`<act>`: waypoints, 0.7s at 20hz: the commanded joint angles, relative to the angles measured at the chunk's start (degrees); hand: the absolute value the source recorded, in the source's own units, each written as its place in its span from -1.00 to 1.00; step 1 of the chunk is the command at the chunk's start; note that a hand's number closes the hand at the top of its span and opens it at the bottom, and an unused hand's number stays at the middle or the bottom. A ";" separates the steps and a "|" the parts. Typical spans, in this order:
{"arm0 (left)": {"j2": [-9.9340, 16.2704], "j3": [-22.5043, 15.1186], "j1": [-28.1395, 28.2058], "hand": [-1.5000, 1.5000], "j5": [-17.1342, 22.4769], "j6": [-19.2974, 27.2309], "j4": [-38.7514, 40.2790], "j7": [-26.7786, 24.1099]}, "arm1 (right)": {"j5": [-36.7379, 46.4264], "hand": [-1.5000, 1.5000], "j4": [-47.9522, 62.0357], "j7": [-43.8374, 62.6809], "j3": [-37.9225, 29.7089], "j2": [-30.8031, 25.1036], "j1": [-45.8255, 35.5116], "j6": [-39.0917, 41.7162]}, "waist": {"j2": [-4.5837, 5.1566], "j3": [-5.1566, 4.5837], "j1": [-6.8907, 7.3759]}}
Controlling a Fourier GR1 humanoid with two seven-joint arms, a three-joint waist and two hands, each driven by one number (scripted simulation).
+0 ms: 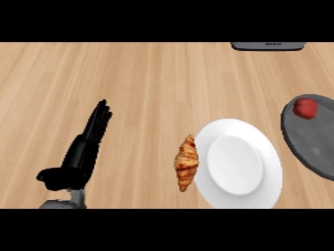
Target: Pick the bell pepper from the plate and place it in the pan
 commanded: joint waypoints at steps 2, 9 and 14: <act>1.31 2.24 -2.27 0.00 1.35 -0.76 -1.45 2.94 | -1.22 -1.00 0.81 -7.44 0.77 -2.46 7.12 11.66 | 0.04 0.05 0.08; -0.56 0.07 0.01 0.00 0.22 0.31 -4.65 5.07 | -3.71 -1.00 -4.09 -12.77 2.71 -2.47 14.94 17.20 | -0.21 -0.06 -0.34; 0.17 1.16 1.52 0.00 0.26 -1.59 -0.75 -0.49 | -5.38 -1.00 -6.05 -13.31 3.88 -2.86 17.40 16.91 | -0.16 -0.08 -0.27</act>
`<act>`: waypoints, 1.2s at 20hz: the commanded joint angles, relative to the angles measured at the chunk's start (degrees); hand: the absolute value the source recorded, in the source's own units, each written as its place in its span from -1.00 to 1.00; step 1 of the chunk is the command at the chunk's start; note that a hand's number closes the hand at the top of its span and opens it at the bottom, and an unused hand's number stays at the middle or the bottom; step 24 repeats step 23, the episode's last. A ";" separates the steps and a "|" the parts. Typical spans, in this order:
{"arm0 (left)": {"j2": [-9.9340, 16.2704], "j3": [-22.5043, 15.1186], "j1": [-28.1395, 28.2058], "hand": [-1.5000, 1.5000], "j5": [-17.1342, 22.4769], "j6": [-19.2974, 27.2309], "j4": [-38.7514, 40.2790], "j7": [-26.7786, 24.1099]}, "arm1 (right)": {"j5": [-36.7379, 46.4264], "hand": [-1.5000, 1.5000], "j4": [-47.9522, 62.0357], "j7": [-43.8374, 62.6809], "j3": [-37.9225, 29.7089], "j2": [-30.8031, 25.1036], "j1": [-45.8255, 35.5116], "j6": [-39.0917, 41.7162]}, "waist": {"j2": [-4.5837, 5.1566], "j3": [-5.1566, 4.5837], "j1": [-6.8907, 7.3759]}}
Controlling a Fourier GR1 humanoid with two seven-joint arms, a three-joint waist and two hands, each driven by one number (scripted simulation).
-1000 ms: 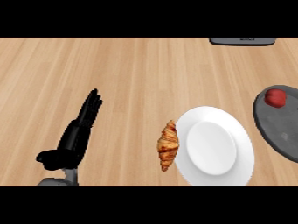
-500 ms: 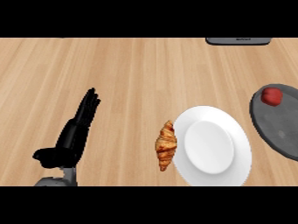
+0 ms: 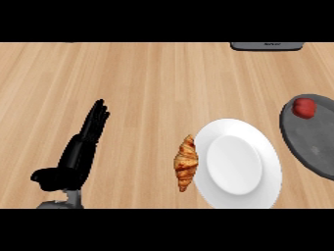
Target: Pick the bell pepper from the plate and place it in the pan
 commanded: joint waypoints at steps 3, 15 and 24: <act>-1.56 -0.86 -0.64 0.00 -1.23 0.78 1.15 -0.37 | -1.91 -1.00 -3.31 -5.93 1.57 -0.35 6.84 6.85 | -0.08 -0.05 -0.30; -2.41 -0.97 0.82 0.00 -2.53 0.30 2.56 -3.57 | -4.69 -1.00 -13.40 -1.73 5.65 4.33 12.23 -1.12 | -0.12 -0.12 -0.34; -1.57 0.84 1.18 0.00 -1.26 -1.45 3.27 -4.41 | -3.81 -1.00 -7.94 -8.50 6.19 0.75 10.93 -5.03 | 0.01 -0.02 0.10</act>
